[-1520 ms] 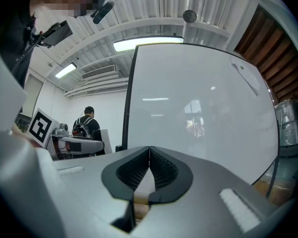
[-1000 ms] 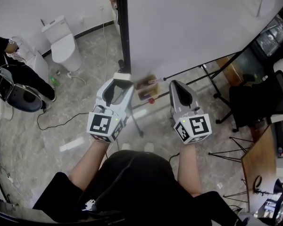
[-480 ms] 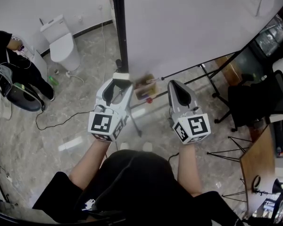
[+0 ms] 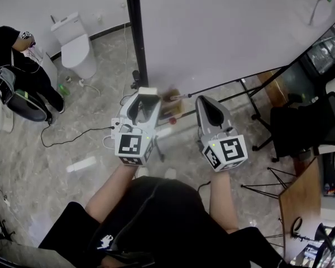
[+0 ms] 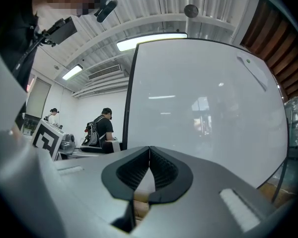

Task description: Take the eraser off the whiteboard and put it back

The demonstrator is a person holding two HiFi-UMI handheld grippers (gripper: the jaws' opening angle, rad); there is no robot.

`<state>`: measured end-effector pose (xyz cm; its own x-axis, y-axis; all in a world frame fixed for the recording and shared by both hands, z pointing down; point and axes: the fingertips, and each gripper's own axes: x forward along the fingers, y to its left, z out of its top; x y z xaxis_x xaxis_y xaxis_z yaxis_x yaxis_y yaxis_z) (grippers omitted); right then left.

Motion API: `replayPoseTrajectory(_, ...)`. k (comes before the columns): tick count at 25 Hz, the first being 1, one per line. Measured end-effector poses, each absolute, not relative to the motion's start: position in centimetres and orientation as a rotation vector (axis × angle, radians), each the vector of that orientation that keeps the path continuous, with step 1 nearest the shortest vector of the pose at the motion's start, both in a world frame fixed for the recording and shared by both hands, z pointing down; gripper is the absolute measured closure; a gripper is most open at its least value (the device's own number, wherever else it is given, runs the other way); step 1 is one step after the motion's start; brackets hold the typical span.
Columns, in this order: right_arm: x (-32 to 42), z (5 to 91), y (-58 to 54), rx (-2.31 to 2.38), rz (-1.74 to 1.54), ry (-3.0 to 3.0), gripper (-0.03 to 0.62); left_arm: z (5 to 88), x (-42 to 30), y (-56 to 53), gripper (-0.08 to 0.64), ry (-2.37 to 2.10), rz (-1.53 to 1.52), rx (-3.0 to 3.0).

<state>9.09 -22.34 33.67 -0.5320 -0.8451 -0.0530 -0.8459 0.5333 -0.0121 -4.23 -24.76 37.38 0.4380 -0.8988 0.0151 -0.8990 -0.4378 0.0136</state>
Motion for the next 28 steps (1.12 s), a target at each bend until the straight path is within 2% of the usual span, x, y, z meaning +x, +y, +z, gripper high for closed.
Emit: replayPoseTrajectory(28, 9.4, 36.1, -26.2, -1.236, -0.008, 2.891, 0.581, 46.5, -2.5, -29.3, 0.316, -2.063, 0.176, 2.346)
